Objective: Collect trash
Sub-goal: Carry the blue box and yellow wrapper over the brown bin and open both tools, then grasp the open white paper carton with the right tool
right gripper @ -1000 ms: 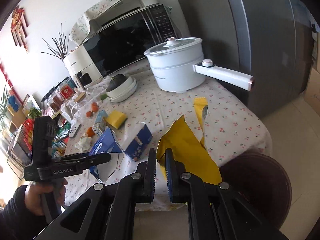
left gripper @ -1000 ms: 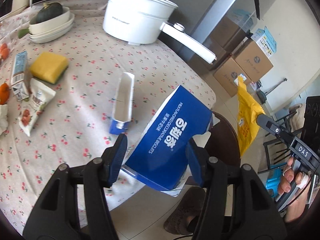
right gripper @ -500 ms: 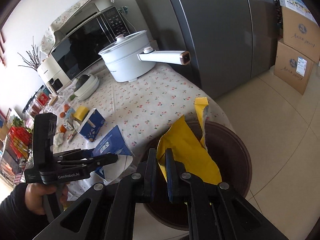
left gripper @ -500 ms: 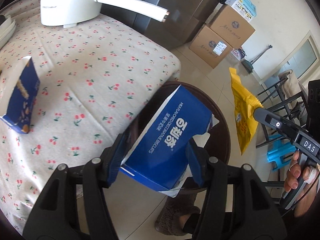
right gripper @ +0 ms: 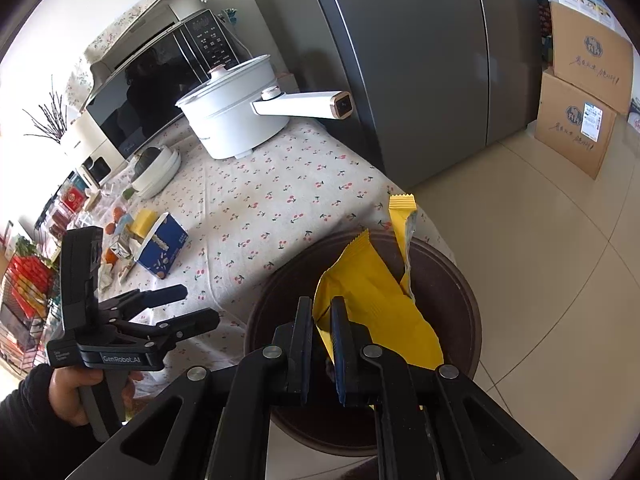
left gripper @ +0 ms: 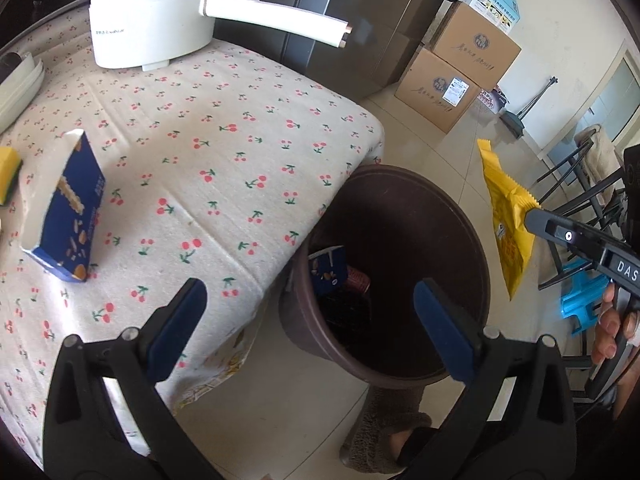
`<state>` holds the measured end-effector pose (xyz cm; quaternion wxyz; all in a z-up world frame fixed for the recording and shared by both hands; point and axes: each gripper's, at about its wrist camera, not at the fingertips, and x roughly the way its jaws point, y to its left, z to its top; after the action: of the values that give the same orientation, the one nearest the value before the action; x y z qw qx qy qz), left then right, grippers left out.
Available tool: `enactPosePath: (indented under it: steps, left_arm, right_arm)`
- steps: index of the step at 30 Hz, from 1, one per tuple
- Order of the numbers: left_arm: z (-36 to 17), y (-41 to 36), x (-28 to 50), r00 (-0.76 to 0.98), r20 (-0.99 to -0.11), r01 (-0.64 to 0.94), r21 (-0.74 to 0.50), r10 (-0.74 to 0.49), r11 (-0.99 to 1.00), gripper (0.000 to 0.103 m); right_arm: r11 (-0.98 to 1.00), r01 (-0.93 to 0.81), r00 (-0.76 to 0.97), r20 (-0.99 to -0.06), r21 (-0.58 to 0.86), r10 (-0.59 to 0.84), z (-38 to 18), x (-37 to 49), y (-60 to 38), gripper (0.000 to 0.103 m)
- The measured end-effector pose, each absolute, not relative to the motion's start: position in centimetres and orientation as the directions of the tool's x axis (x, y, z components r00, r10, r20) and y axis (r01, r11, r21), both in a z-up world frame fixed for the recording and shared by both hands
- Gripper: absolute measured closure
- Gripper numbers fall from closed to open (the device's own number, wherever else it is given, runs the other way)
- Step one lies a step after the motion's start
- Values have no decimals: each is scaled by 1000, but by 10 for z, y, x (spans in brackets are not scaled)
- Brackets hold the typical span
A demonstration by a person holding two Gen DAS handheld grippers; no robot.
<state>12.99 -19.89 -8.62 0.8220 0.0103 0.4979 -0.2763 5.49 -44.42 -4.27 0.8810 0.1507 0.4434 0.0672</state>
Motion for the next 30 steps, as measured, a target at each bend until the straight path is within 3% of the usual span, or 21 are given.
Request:
enactPosePath:
  steps: [8, 11, 13, 15, 16, 30]
  left_arm:
    - [-73, -154, 129, 407, -822, 438, -207, -399, 875, 0]
    - [-65, -140, 128, 434, -813, 430, -192, -388, 882, 0]
    - [-61, -132, 128, 449, -813, 423, -172, -371, 889, 0]
    - [-59, -121, 128, 459, -814, 414, -159, -357, 896, 0]
    - [-57, -116, 128, 463, -814, 407, -155, -350, 900, 0]
    - [-47, -12, 125, 516, -812, 260, -155, -273, 953, 0]
  right_arm:
    - [955, -1, 571, -784, 296, 244, -50, 69, -431, 92]
    - [960, 21, 562, -798, 278, 218, -54, 76, -424, 86]
    - [955, 42, 548, -806, 293, 223, -56, 80, -423, 72]
    - [956, 71, 554, -808, 284, 199, -55, 81, -419, 32]
    - [957, 77, 565, -803, 279, 189, -53, 81, -417, 27]
    - [971, 44, 544, -821, 233, 173, -45, 111, -352, 21]
